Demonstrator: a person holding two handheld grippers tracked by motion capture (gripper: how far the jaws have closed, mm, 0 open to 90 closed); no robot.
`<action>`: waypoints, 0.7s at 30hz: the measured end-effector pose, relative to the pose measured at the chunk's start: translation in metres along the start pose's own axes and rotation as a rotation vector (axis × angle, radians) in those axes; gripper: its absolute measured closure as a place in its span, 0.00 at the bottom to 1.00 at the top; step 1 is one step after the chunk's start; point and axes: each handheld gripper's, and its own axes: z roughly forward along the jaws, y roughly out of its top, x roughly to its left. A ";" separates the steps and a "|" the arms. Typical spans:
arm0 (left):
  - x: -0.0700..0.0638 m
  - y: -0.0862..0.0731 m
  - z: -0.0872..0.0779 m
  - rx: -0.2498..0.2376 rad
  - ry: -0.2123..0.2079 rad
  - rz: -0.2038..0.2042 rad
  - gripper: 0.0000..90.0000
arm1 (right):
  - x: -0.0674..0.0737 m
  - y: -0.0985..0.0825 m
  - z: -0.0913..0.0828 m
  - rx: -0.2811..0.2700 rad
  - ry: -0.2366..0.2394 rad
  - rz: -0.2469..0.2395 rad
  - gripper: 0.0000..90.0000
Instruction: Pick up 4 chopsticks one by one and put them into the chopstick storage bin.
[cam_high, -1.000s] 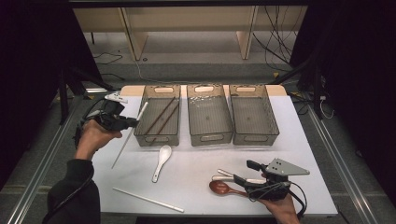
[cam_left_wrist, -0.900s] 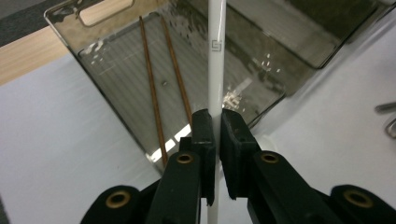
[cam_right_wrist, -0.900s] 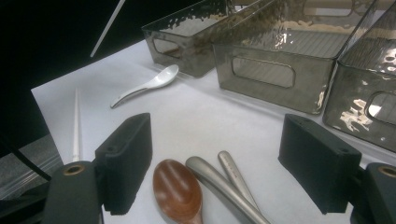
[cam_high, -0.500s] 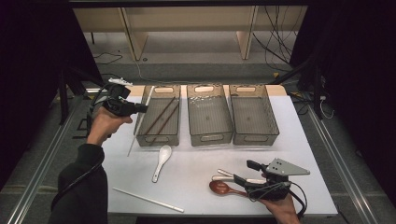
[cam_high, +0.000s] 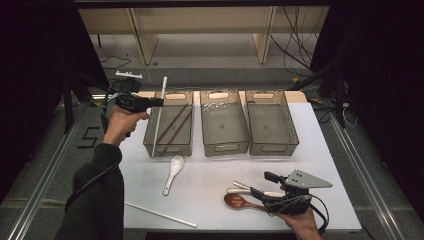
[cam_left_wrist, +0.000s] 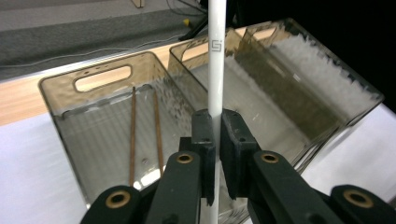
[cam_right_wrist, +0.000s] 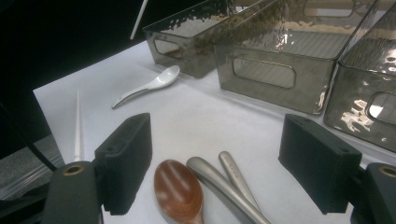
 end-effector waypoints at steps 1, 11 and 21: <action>0.002 0.001 0.001 -0.007 -0.001 -0.012 0.93 | 0.000 0.000 0.000 0.000 0.001 0.001 0.29; 0.003 0.013 0.012 -0.031 -0.013 -0.063 0.93 | 0.000 0.000 0.001 0.004 0.002 0.001 0.29; 0.000 0.026 0.024 -0.078 0.004 -0.103 0.93 | 0.001 0.000 0.000 0.002 0.006 0.002 0.29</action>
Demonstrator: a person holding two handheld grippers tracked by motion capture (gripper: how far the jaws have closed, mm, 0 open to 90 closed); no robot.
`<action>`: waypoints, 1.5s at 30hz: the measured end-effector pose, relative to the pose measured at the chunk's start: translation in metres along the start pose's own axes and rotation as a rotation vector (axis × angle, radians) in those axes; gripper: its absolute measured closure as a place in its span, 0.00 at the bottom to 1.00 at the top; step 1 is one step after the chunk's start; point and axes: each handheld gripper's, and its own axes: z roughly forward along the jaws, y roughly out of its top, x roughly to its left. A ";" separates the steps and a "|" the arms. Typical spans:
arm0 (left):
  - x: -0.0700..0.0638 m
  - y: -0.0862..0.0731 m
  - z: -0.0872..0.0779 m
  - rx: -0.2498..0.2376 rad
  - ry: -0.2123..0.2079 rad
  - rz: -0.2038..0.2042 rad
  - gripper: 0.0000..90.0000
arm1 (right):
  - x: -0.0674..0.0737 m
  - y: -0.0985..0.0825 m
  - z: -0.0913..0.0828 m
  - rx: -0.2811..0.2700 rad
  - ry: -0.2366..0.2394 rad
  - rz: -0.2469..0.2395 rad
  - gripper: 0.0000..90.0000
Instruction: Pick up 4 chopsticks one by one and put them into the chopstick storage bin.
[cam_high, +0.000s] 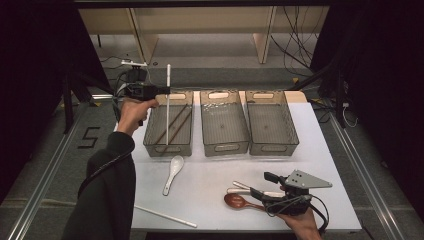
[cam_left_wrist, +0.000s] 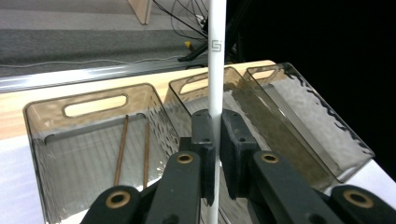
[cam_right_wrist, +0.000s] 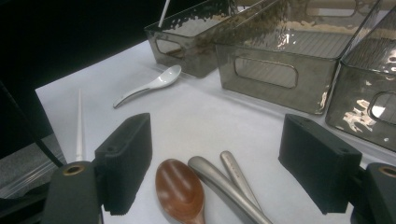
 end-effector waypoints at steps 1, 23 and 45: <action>0.000 0.001 0.001 -0.002 0.002 -0.002 0.93 | 0.000 0.000 0.000 0.001 0.001 0.000 0.29; 0.009 -0.012 0.023 0.052 0.135 0.119 0.93 | 0.000 0.000 0.001 0.002 0.007 -0.005 0.29; 0.012 -0.034 0.039 0.153 0.207 0.250 0.93 | 0.000 0.000 0.001 0.004 0.006 -0.002 0.29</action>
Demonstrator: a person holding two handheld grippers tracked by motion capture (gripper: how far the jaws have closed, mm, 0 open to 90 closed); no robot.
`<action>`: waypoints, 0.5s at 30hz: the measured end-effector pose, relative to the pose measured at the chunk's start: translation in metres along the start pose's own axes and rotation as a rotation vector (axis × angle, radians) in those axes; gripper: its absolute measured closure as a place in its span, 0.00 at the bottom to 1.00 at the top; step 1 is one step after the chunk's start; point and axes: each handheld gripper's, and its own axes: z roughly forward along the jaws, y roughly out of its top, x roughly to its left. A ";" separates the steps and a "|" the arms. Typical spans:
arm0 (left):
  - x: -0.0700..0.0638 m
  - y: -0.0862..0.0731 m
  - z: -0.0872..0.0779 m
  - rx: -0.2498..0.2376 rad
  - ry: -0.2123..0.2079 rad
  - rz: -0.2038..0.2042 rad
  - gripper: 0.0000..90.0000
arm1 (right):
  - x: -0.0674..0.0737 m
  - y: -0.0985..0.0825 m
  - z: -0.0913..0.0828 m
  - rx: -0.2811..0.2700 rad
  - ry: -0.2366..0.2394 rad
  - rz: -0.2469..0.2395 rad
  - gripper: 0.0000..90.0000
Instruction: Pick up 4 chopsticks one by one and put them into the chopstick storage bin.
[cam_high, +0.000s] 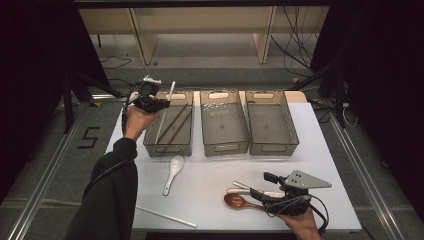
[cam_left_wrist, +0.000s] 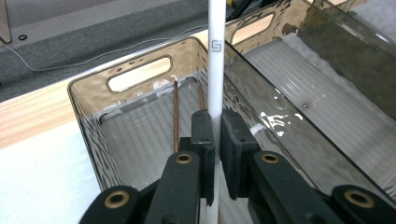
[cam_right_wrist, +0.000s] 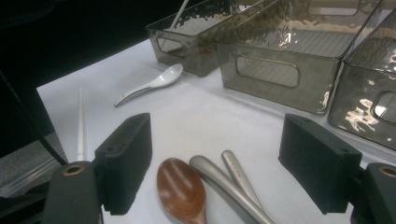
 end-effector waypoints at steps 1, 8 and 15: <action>0.000 -0.001 0.001 0.005 0.002 0.008 0.93 | 0.000 0.000 0.000 0.000 0.000 0.000 0.29; -0.001 -0.004 0.006 0.036 0.005 0.024 0.92 | 0.000 0.000 0.000 0.000 0.001 -0.002 0.29; 0.001 -0.008 0.010 0.066 0.014 0.018 0.91 | 0.000 0.000 0.000 0.000 0.000 0.000 0.29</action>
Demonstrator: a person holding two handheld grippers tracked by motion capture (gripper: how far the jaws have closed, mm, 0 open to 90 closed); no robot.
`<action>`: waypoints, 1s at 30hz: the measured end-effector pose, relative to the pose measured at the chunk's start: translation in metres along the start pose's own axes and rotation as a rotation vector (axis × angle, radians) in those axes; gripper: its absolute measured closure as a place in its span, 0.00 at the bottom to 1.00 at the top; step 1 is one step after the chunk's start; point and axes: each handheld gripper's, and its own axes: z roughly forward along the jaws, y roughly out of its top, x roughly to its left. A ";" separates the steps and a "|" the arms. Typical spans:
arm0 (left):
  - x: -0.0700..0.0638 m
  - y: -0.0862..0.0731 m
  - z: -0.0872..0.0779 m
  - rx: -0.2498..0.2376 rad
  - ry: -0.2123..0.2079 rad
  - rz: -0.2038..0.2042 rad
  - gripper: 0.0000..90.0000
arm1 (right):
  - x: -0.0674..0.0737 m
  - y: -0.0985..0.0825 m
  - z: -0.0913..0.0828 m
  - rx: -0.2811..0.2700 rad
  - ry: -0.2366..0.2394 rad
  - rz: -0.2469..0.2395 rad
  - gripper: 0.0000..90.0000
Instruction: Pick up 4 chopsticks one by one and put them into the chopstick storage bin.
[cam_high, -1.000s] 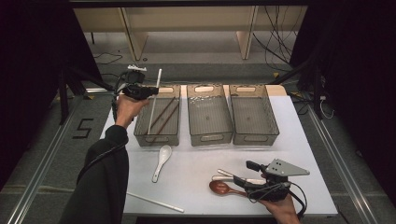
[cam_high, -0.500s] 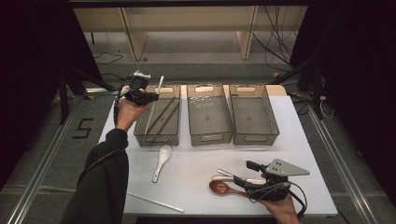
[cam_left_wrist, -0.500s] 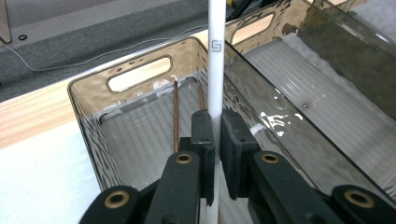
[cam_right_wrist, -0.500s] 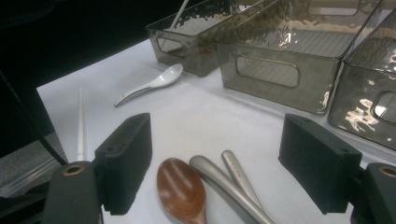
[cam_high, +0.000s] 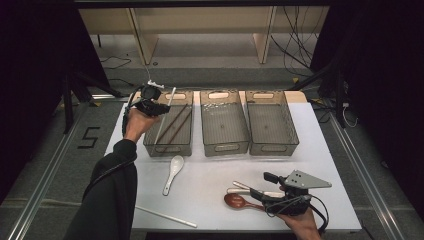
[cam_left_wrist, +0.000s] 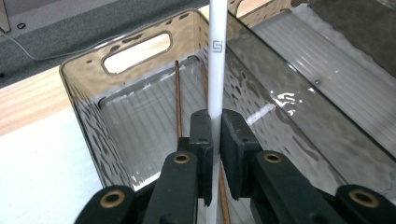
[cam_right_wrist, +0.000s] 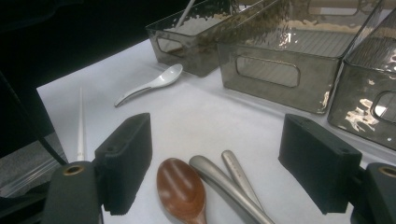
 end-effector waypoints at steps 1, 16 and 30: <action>0.000 0.000 0.001 0.000 0.001 -0.014 0.87 | 0.000 0.000 0.000 0.001 0.000 0.000 0.29; -0.011 -0.001 -0.035 0.035 -0.066 -0.026 0.41 | 0.000 0.000 0.000 0.000 -0.003 0.000 0.29; -0.041 -0.047 -0.075 0.072 -0.171 0.084 0.22 | 0.001 0.000 0.000 0.001 -0.007 0.000 0.29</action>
